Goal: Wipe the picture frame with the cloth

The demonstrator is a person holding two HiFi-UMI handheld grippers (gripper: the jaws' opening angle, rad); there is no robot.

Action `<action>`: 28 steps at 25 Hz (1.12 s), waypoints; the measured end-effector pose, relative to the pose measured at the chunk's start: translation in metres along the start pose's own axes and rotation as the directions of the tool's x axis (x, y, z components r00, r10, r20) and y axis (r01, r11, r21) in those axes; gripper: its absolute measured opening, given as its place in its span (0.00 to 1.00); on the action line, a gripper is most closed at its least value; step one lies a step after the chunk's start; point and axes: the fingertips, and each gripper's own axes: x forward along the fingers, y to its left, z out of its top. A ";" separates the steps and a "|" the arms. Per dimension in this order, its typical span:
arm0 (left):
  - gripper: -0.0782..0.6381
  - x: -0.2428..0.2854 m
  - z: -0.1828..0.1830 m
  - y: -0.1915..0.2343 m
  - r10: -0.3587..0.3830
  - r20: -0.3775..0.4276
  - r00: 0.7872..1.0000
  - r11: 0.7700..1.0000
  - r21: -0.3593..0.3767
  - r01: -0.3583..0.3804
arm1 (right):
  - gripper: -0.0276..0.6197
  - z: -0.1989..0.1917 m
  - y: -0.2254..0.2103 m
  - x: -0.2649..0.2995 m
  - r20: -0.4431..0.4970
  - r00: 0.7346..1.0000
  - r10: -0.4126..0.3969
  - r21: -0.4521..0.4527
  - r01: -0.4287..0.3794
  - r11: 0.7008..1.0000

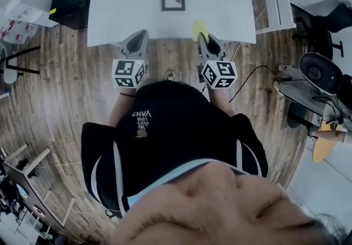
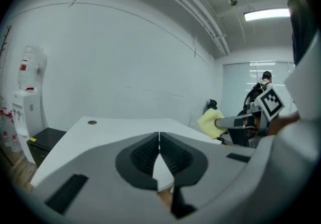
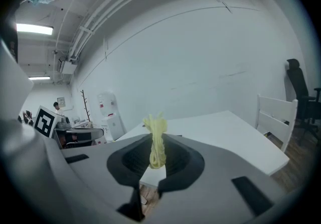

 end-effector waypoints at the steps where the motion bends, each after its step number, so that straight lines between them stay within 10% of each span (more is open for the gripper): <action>1: 0.13 0.002 -0.001 0.000 0.009 0.001 1.000 1.000 -0.002 -0.009 | 0.11 0.000 -0.002 0.003 -0.002 1.000 0.009 -0.001 -0.009 1.000; 28: 0.13 0.077 0.036 0.094 -0.085 -0.013 0.996 0.996 0.015 0.085 | 0.11 0.037 0.003 0.115 0.009 0.998 -0.068 0.026 0.068 0.997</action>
